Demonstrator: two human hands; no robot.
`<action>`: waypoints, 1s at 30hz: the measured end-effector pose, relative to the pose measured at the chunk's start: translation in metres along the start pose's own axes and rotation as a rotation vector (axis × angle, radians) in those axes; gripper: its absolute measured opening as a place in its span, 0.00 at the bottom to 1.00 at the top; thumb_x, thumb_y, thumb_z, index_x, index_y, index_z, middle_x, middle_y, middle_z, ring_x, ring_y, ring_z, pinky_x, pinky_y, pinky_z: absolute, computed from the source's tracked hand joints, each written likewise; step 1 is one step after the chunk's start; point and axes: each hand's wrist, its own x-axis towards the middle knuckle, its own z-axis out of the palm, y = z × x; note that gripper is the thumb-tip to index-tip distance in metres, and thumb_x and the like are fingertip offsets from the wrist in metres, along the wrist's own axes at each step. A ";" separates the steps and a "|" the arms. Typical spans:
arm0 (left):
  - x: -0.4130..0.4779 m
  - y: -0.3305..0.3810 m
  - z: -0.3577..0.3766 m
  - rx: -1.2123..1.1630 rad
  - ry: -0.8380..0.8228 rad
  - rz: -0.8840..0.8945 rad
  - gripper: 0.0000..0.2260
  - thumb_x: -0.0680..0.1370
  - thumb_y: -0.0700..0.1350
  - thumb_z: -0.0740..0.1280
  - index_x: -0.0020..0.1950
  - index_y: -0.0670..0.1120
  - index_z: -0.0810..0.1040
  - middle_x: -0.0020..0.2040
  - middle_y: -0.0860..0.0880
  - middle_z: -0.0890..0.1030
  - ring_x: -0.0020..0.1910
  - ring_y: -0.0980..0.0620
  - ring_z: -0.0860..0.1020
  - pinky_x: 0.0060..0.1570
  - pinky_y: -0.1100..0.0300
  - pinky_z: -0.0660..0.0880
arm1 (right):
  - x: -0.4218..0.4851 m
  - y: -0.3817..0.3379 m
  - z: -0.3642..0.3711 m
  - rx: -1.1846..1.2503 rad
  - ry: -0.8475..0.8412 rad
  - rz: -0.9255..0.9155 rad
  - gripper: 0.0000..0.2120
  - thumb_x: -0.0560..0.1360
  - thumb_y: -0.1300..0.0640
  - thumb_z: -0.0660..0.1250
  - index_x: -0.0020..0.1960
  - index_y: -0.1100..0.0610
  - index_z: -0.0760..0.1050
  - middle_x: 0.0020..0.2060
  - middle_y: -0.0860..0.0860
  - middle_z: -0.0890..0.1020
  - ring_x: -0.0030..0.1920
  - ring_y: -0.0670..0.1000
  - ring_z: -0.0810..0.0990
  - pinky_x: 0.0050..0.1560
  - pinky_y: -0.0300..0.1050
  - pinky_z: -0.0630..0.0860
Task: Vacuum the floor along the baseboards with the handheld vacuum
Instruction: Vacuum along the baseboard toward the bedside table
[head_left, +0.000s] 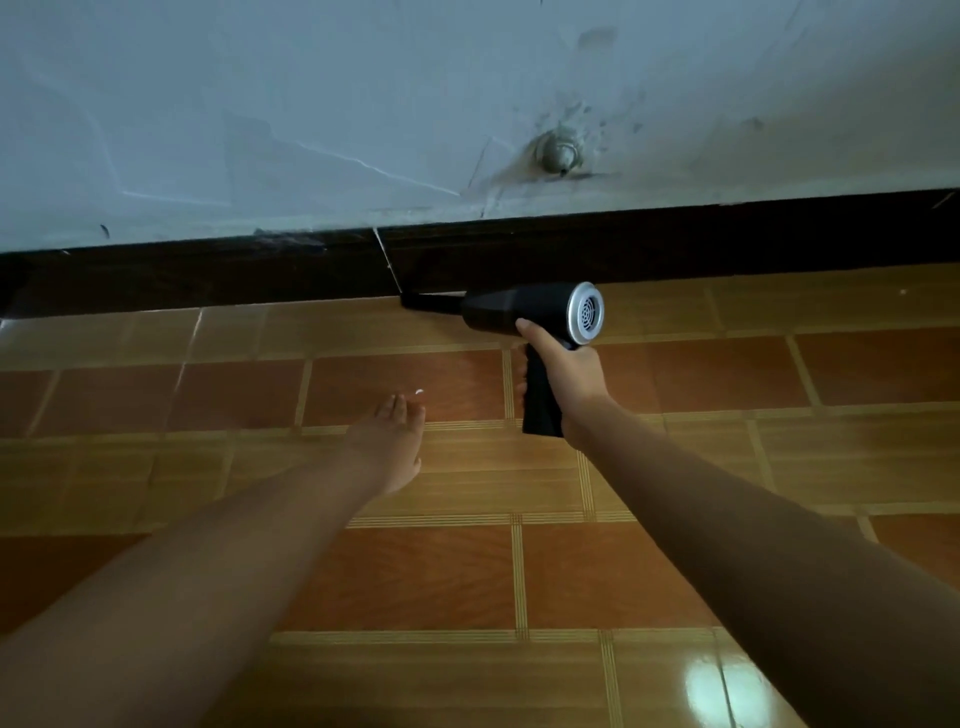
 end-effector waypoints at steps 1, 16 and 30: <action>-0.001 -0.005 0.002 0.012 -0.010 0.009 0.30 0.83 0.51 0.53 0.78 0.41 0.43 0.78 0.37 0.46 0.78 0.42 0.47 0.75 0.51 0.48 | 0.000 0.001 0.000 0.005 0.009 0.004 0.15 0.70 0.52 0.73 0.47 0.61 0.75 0.32 0.54 0.77 0.28 0.50 0.75 0.30 0.43 0.74; 0.004 -0.014 0.028 0.034 0.173 0.046 0.26 0.83 0.50 0.48 0.78 0.42 0.45 0.77 0.35 0.50 0.77 0.40 0.51 0.75 0.50 0.49 | -0.002 0.014 0.007 0.019 0.025 0.028 0.13 0.71 0.51 0.72 0.47 0.60 0.75 0.31 0.53 0.76 0.28 0.49 0.74 0.31 0.42 0.74; 0.006 -0.013 0.035 -0.044 0.190 0.024 0.27 0.83 0.51 0.49 0.78 0.43 0.43 0.77 0.36 0.46 0.77 0.41 0.47 0.75 0.51 0.46 | 0.006 0.007 0.031 -0.074 -0.026 -0.003 0.13 0.71 0.51 0.72 0.46 0.59 0.75 0.33 0.52 0.77 0.28 0.49 0.74 0.31 0.42 0.73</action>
